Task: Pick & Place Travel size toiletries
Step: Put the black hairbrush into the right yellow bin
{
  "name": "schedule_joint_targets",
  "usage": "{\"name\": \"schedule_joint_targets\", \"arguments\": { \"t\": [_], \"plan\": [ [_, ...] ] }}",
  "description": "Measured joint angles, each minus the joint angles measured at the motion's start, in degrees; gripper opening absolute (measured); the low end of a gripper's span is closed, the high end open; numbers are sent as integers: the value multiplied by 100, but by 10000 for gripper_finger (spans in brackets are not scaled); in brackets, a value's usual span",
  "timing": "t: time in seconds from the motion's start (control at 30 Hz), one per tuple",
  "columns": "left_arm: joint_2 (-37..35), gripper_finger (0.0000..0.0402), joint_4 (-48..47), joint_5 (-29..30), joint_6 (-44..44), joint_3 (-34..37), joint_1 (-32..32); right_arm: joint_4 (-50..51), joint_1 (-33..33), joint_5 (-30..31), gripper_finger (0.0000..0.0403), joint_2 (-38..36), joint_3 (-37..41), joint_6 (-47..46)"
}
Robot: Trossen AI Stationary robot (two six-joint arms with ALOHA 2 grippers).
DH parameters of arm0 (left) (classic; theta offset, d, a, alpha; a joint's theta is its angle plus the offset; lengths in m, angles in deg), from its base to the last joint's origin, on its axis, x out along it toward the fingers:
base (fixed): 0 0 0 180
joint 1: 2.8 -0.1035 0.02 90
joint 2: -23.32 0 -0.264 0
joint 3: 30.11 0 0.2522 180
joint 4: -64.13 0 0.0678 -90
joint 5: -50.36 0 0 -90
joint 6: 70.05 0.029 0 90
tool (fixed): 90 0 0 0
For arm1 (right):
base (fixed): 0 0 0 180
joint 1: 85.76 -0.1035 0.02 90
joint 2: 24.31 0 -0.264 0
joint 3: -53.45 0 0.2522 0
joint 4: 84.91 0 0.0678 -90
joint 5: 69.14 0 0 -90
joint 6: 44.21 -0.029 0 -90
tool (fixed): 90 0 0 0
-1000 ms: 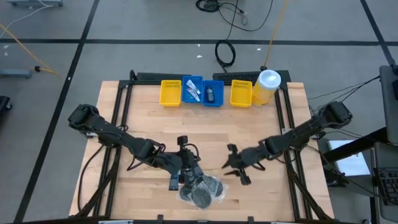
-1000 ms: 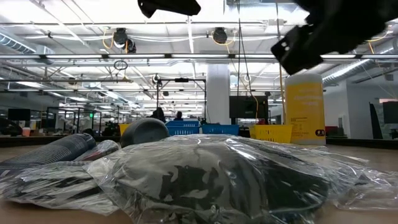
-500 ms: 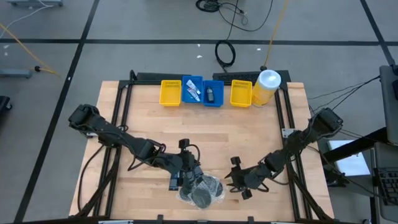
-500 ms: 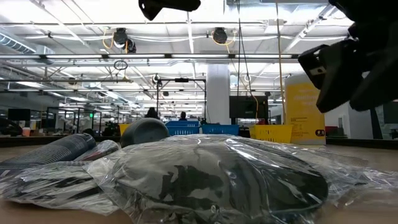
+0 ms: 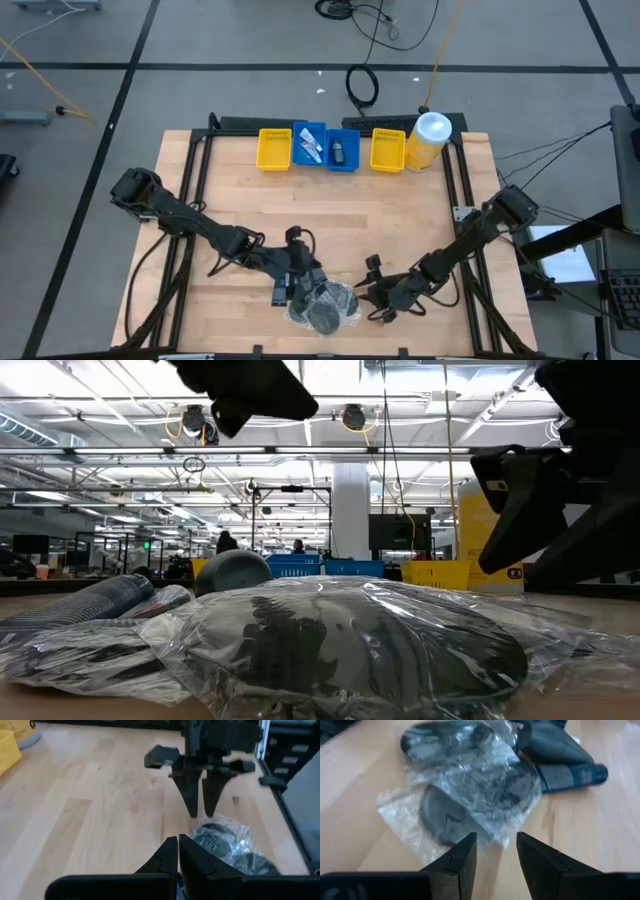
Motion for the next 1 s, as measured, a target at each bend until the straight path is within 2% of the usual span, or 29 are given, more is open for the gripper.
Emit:
{"name": "schedule_joint_targets", "arguments": {
  "t": [0.43, 0.67, 1.0],
  "plan": [
    [105, 19, 1016, 21, -828, 884, -20, -241, 43, -26, 132, 378, -36, 130],
    [808, 19, 1734, -290, -874, 944, -71, -263, 106, -22, 132, 531, -264, 366],
    [1457, 19, 1931, -438, -1419, 940, -75, -317, 305, -35, 132, 526, -282, 507]
  ]
}}
